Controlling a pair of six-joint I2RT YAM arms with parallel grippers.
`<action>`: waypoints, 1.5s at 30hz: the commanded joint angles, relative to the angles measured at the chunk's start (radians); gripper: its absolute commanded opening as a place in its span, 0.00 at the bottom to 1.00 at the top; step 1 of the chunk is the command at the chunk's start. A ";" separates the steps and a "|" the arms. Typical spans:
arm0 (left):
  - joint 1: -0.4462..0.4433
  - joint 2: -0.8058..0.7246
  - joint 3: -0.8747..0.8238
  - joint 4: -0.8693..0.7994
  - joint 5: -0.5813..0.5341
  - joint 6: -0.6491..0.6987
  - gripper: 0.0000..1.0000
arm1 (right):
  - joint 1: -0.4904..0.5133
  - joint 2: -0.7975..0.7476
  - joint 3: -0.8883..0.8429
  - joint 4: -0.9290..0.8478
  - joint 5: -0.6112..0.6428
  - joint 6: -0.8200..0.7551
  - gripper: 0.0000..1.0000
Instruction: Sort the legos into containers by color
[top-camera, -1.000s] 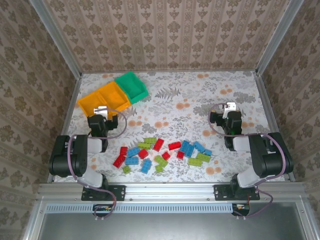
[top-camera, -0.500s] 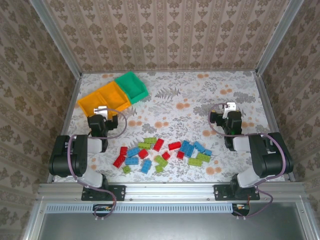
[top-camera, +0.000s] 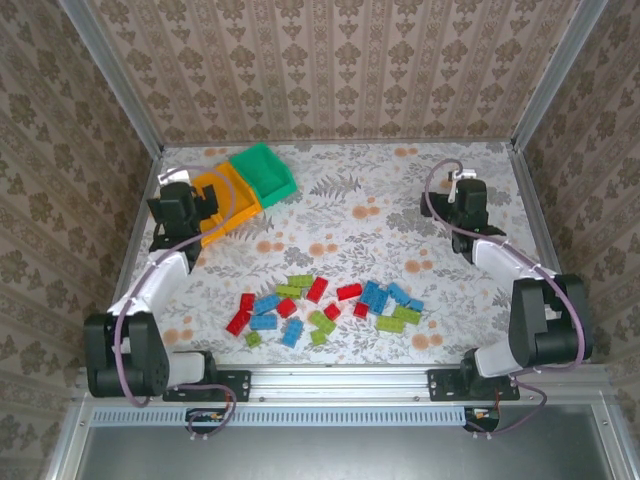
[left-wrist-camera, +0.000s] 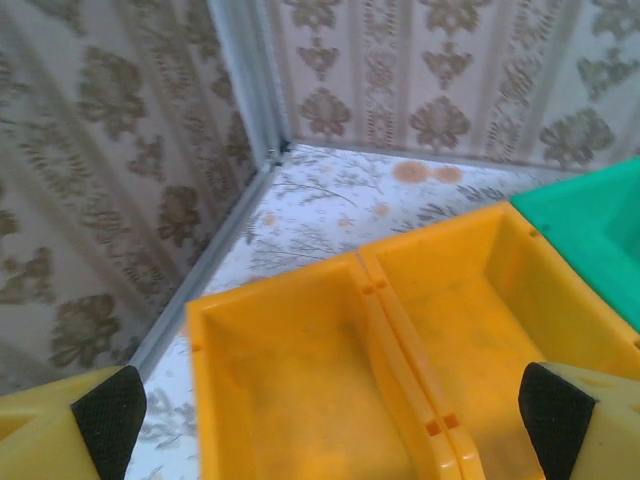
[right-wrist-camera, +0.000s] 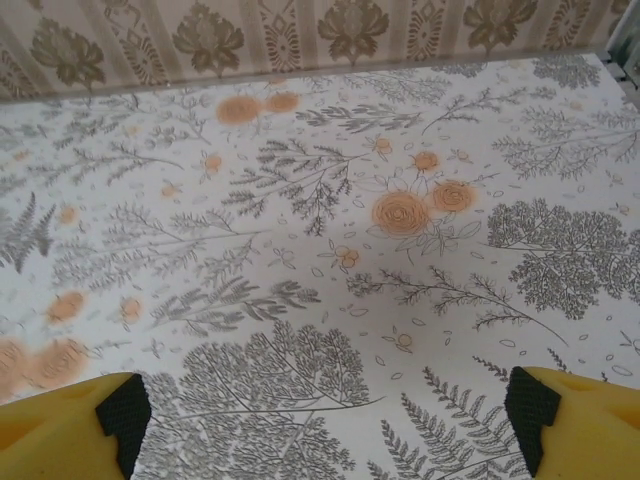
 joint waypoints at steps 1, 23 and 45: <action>0.028 0.009 0.062 -0.344 -0.155 -0.185 1.00 | -0.005 -0.002 0.037 -0.305 -0.054 0.083 0.90; 0.301 0.370 0.304 -0.593 0.275 -0.323 0.95 | 0.017 -0.104 0.001 -0.619 -0.215 0.209 0.85; 0.262 0.474 0.339 -0.509 0.418 -0.222 0.37 | 0.021 -0.170 -0.055 -0.626 -0.190 0.256 0.86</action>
